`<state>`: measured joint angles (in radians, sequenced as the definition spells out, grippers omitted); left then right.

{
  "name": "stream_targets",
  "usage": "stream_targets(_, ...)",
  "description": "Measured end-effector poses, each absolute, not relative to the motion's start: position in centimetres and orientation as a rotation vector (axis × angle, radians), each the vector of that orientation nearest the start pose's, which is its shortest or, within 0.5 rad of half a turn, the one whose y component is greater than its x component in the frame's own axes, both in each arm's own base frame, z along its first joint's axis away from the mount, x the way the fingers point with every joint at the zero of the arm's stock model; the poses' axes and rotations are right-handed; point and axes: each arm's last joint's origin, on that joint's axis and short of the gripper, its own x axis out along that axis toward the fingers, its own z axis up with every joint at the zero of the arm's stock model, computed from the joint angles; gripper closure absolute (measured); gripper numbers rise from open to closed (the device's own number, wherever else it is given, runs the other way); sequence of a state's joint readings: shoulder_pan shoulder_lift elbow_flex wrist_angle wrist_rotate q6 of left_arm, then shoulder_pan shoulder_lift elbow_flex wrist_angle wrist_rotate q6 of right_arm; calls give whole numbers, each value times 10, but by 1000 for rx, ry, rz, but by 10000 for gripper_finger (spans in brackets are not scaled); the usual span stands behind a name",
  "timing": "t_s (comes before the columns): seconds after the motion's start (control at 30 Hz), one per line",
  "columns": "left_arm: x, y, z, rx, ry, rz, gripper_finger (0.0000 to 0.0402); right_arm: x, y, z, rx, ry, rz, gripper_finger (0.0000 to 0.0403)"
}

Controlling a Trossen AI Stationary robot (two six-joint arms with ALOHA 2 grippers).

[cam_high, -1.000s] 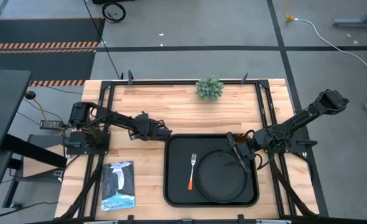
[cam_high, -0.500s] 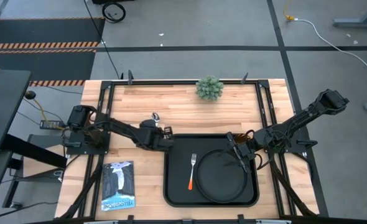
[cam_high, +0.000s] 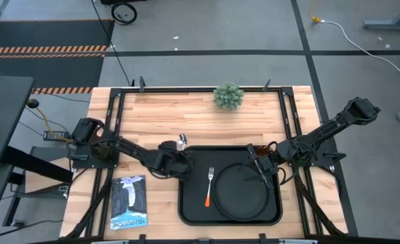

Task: Pick and place plate/cup/fork/spoon on tray
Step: Put the orange spoon on the black tray to the right of the fork

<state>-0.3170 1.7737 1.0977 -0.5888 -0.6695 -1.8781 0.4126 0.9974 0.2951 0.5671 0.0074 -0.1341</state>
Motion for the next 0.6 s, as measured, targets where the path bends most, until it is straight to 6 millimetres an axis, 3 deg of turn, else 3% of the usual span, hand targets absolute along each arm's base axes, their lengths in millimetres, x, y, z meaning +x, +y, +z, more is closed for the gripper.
stream_targets(0.47, 337, -133, 150, -1194, 482, 878, 335, 182, 79, 200, -151, 107, 413, 202)
stream_targets(0.6, 350, -144, 153, -1202, 489, 844, 335, 182, 79, 199, -151, 112, 413, 202)
